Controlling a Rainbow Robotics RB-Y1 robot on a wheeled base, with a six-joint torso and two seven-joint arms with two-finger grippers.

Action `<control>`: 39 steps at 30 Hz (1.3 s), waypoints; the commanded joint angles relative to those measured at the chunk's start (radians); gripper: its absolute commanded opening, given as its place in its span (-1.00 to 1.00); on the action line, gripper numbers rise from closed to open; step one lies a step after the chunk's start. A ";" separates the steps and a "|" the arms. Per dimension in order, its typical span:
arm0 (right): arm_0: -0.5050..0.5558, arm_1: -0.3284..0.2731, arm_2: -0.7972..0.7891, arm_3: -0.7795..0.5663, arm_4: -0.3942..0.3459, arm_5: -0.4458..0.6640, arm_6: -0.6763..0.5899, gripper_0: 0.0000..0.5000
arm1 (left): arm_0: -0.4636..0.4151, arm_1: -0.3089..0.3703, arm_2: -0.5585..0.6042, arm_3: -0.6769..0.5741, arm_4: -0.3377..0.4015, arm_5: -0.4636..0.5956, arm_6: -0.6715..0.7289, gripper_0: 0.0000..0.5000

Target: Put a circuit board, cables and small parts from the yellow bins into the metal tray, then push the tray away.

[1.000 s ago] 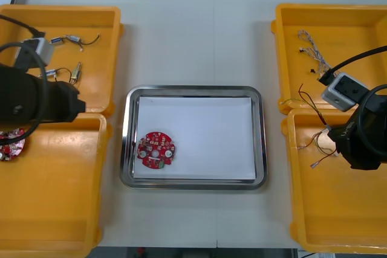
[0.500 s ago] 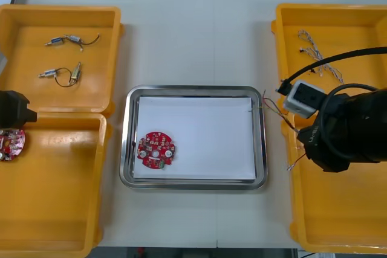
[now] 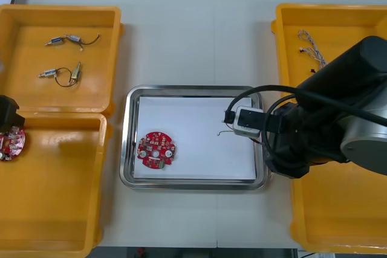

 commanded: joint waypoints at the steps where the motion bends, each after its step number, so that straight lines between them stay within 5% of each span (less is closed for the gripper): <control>1: -0.110 -0.023 0.155 0.040 0.046 -0.044 -0.023 -1.00 | -0.100 0.057 0.025 0.046 -0.009 0.006 -0.014 1.00; 19: -0.304 0.064 0.482 0.290 0.124 -0.202 -0.023 -1.00 | -0.372 0.091 -0.067 0.422 -0.096 -0.078 -0.133 1.00; 39: -0.317 0.158 0.606 0.463 0.179 -0.285 -0.017 -1.00 | -0.579 0.091 -0.242 0.738 -0.125 -0.314 -0.176 1.00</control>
